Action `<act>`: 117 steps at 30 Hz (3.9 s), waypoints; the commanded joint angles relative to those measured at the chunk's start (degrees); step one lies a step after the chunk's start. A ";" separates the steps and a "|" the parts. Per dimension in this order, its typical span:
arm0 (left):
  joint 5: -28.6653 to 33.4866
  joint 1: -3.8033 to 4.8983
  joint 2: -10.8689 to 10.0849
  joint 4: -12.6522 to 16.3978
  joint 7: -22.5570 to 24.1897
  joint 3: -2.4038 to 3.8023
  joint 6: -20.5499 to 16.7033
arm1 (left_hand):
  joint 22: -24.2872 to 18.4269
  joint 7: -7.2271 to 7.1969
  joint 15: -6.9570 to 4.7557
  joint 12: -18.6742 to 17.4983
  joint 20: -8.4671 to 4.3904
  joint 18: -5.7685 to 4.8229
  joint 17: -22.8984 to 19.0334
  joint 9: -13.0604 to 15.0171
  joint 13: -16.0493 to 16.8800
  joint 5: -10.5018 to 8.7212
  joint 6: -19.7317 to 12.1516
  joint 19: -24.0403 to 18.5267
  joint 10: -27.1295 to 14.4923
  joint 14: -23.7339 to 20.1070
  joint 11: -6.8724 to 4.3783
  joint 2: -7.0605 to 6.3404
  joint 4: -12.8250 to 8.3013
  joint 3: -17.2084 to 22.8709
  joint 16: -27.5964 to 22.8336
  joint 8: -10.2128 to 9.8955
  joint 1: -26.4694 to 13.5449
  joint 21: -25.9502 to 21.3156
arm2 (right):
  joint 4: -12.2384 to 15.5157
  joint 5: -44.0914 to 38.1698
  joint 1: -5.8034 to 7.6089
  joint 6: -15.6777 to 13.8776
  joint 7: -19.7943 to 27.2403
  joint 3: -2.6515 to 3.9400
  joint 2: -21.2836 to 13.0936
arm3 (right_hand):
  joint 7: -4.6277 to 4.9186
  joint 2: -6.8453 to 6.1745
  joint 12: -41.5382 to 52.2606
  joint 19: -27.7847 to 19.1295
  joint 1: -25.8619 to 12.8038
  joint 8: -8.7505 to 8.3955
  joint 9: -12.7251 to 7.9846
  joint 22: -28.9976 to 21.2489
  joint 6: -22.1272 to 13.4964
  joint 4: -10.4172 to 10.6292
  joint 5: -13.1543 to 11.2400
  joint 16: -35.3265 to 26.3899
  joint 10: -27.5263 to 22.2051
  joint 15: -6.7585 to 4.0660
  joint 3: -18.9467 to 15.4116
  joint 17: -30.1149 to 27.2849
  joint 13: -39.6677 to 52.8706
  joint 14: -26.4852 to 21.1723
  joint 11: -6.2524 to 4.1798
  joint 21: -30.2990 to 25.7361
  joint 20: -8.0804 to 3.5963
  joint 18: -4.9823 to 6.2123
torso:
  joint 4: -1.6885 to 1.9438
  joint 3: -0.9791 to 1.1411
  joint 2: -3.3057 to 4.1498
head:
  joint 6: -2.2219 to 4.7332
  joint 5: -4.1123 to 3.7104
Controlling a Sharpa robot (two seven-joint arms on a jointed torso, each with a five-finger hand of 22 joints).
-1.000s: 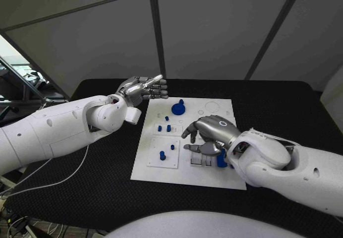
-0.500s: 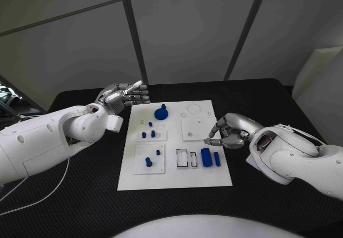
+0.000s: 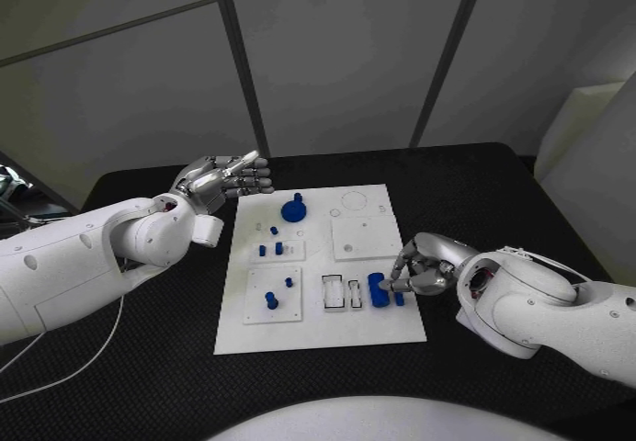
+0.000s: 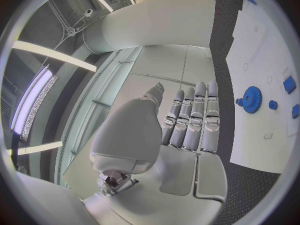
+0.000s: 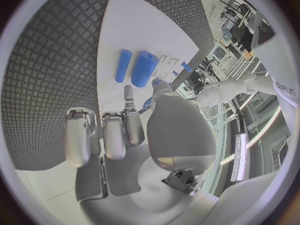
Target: Assemble the parts on the task board
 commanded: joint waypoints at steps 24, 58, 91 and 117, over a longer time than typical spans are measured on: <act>-0.20 0.05 -0.23 0.12 0.13 -0.02 0.69 | -0.17 0.01 0.08 0.39 0.10 -0.71 0.09 -0.01 0.01 0.00 -0.22 0.07 -0.37 0.13 -0.16 0.01 -0.41 -0.14 -0.39 0.18 0.42 -0.06 | -1.47 -5.86 -1.35 2.38 -1.58 0.01 3.57 | -0.17 1.74 0.50 3.29 0.30 2.06 1.18 12.38 -0.64 0.00 -0.38 0.62 0.56 0.16 -1.24 8.72 3.65 4.82 -0.15 0.76 0.28 -1.09 | -0.01 -0.07 0.12 | -0.45 0.67; -0.20 0.05 -0.50 0.39 -0.47 -0.02 1.16 | -0.34 0.10 0.13 0.39 0.13 -0.73 0.11 -0.03 -0.01 -0.04 -0.31 0.01 -0.50 0.05 -0.09 -0.01 -0.36 -0.39 -0.49 0.15 0.32 -0.08 | -0.70 -4.76 -3.07 -9.62 -0.38 0.02 4.89 | -1.22 5.30 0.67 4.75 3.37 5.11 3.66 13.83 0.25 -0.17 4.54 1.23 1.31 -0.59 -1.82 9.90 5.03 5.02 -1.10 2.67 -0.35 -1.65 | -0.05 -0.05 0.02 | -0.45 1.34; -0.20 0.07 -0.49 0.69 -0.65 -0.03 1.41 | -0.43 0.14 0.16 0.39 0.14 -0.74 0.11 -0.04 -0.01 -0.04 -0.37 -0.03 -0.57 0.00 -0.06 0.01 -0.34 -0.50 -0.54 0.14 0.29 -0.09 | -3.03 0.24 -3.05 -5.16 0.37 0.09 11.80 | -1.95 7.15 -0.67 4.69 -0.50 6.76 6.69 13.82 0.87 -0.03 2.23 0.96 1.23 -1.07 -4.44 9.51 4.50 4.94 -1.68 2.60 -0.77 -1.63 | -0.06 -0.07 0.13 | -0.58 2.10; -0.20 0.07 -0.83 0.82 -0.88 -0.03 1.28 | -0.59 0.21 0.21 0.39 0.17 -0.75 0.13 -0.05 -0.02 -0.05 -0.50 -0.09 -0.70 -0.07 0.00 0.00 -0.33 -0.72 -0.63 0.10 0.24 -0.10 | -4.70 -1.97 -3.04 -7.06 0.44 0.10 13.14 | -1.47 2.13 -3.69 3.89 -12.17 7.15 11.43 13.21 -1.87 0.18 -14.76 -0.05 0.13 -0.75 -4.62 8.08 3.22 4.65 -1.23 1.53 -0.54 -1.33 | -0.13 -0.07 0.10 | -0.73 2.49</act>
